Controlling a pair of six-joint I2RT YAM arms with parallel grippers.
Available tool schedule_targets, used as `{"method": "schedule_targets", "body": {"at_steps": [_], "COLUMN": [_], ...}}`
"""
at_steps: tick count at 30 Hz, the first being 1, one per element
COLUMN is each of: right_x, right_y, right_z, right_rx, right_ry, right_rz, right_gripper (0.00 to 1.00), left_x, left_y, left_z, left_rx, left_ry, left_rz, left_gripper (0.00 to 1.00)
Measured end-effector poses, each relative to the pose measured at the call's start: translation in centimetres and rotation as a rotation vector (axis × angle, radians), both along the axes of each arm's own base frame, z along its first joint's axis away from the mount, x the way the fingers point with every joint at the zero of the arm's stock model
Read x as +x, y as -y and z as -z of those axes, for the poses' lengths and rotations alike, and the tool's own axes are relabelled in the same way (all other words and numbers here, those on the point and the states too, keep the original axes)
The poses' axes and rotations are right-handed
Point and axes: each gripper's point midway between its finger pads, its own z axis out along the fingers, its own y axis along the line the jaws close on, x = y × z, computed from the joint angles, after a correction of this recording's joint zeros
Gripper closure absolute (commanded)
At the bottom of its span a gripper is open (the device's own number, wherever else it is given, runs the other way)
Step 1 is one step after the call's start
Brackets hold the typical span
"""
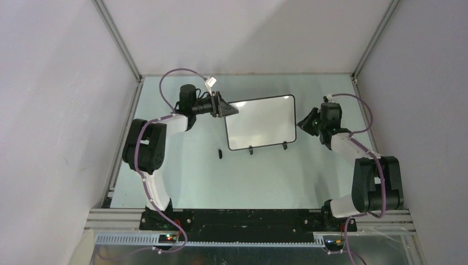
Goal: Write a sentence on the whiteboard
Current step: Move the whiteboard to the center of the board, then hold the whiteboard on the whiteboard stand.
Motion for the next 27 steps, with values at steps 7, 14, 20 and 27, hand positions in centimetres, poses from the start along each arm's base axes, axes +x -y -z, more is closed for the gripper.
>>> {"method": "schedule_targets", "body": {"at_steps": [7,14,20,27], "right_x": [-1.1,-1.8,-2.3,-2.8], "right_y": [0.9,3.4,4.3,4.8], "right_z": [-1.2,-3.1,-4.6,-5.3], "right_rx": [-0.041,-0.087,-0.101,-0.107], "right_ry": [0.005,0.057,0.101,0.128], "right_rz": [0.042,0.143,0.178,0.200], "right_gripper": [1.00,1.00,1.00,1.00], "left_x": [0.2,0.2,-0.9,-0.5], "left_y": [0.1,0.7,1.8,2.5], "left_z": [-0.7,-1.6,-1.3,-1.2], "left_rx": [-0.020,-0.059,-0.146,-0.225], "left_ry": [0.017,0.040,0.007,-0.024], "left_rz": [-0.003,-0.014,-0.030,-0.031], "left_gripper": [0.34,0.34,0.34,0.34]}}
